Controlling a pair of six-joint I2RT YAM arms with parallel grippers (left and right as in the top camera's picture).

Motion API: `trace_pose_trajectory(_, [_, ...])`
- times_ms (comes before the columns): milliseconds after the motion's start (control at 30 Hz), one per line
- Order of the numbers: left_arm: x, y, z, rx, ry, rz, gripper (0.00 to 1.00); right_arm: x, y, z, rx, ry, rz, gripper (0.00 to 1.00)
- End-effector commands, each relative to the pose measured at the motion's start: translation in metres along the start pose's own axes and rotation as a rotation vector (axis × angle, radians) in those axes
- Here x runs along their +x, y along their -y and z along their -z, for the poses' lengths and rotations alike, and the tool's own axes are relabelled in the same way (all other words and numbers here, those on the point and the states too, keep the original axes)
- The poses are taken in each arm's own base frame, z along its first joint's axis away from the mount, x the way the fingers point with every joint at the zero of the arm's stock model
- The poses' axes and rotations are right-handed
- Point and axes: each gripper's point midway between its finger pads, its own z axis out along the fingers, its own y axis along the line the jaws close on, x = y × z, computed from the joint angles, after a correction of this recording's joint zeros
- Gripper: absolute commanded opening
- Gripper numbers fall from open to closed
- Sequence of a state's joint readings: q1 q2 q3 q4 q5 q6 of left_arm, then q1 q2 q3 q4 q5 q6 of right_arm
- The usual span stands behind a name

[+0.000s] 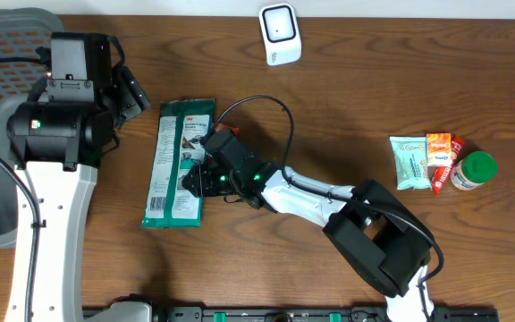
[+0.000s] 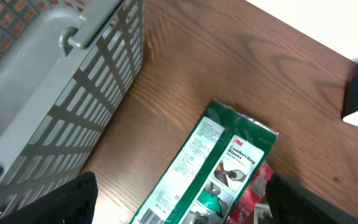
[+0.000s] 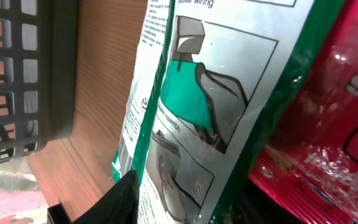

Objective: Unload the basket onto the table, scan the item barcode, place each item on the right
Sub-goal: 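Move the right gripper to the green glove packet and grasp it, then drag the glove packet right and lay it flat on the table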

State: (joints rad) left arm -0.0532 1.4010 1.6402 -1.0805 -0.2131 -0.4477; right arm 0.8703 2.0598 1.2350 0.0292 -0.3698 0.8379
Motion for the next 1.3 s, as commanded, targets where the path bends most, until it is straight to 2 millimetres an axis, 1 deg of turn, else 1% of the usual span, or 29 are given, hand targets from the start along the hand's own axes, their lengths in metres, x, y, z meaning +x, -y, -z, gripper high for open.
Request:
trace_pose_trajectory(0, [-0.005, -0.002, 0.002, -0.009, 0.015, 0.004, 0.87, 0.002, -0.003, 0.001, -0.002, 0.006, 0.006, 0.37])
trace_pose_trajectory(67, [-0.005, -0.002, 0.002, -0.009, 0.015, 0.004, 0.87, 0.001, -0.001, 0.001, 0.009, 0.015, 0.005, 0.34])
trace_pose_trajectory(100, [-0.005, -0.002, 0.002, -0.009, 0.015, 0.004, 0.87, 0.0, 0.0, 0.0, 0.013, 0.019, 0.004, 0.29])
trace_pose_trajectory(167, [-0.005, -0.002, 0.002, -0.009, 0.015, 0.004, 0.87, 0.001, 0.002, -0.001, 0.015, 0.017, 0.003, 0.23])
trace_pose_trajectory(233, [-0.005, -0.002, 0.002, -0.009, 0.015, 0.004, 0.87, 0.001, 0.003, -0.002, 0.017, 0.015, 0.003, 0.13])
trace_pose_trajectory(300, [-0.005, -0.002, 0.002, -0.009, 0.014, 0.004, 0.87, 0.001, 0.003, -0.002, 0.017, 0.015, 0.022, 0.02])
trace_pose_trajectory(367, [-0.005, -0.002, 0.002, -0.009, 0.015, 0.004, 0.87, -0.001, 0.0, -0.001, 0.006, 0.022, 0.058, 0.01])
trace_pose_trajectory(433, [-0.005, -0.002, 0.002, -0.009, 0.014, 0.004, 0.87, -0.003, -0.013, 0.002, -0.046, 0.021, 0.13, 0.01])
trace_pose_trajectory(500, [-0.005, -0.002, 0.002, -0.009, 0.014, 0.004, 0.87, -0.007, -0.03, 0.011, -0.116, 0.022, 0.204, 0.01])
trace_pose_trajectory(567, [-0.005, -0.002, 0.002, -0.009, 0.015, 0.004, 0.87, -0.015, -0.044, 0.026, -0.152, 0.042, 0.238, 0.01])
trace_pose_trajectory(600, [-0.005, -0.002, 0.002, -0.009, 0.014, 0.004, 0.87, -0.019, -0.051, 0.037, -0.164, 0.051, 0.241, 0.01])
trace_pose_trajectory(700, [-0.005, -0.002, 0.002, -0.009, 0.015, 0.004, 0.87, -0.031, -0.056, 0.067, -0.16, 0.07, 0.227, 0.01])
trace_pose_trajectory(733, [-0.005, -0.002, 0.002, -0.009, 0.015, 0.004, 0.87, -0.037, -0.052, 0.087, -0.135, 0.077, 0.203, 0.01])
trace_pose_trajectory(800, [-0.005, -0.002, 0.002, -0.009, 0.015, 0.004, 0.87, -0.042, -0.044, 0.108, -0.104, 0.075, 0.177, 0.01])
trace_pose_trajectory(867, [-0.005, -0.002, 0.002, -0.009, 0.015, 0.004, 0.87, -0.044, -0.031, 0.129, -0.063, 0.067, 0.145, 0.01])
trace_pose_trajectory(933, [-0.005, -0.002, 0.002, -0.009, 0.015, 0.004, 0.87, -0.044, -0.013, 0.153, -0.007, 0.053, 0.101, 0.01])
trace_pose_trajectory(1033, [-0.005, -0.002, 0.002, -0.009, 0.014, 0.004, 0.87, -0.041, 0.016, 0.181, 0.072, 0.024, 0.055, 0.01])
trace_pose_trajectory(1067, [-0.005, -0.002, 0.002, -0.009, 0.015, 0.004, 0.87, -0.035, 0.037, 0.194, 0.122, -0.007, 0.028, 0.01])
trace_pose_trajectory(1167, [-0.005, -0.002, 0.002, -0.009, 0.015, 0.004, 0.87, -0.025, 0.062, 0.204, 0.183, -0.059, -0.017, 0.01])
trace_pose_trajectory(1267, [-0.005, -0.002, 0.002, -0.009, 0.015, 0.004, 0.87, -0.017, 0.083, 0.205, 0.238, -0.075, -0.041, 0.01])
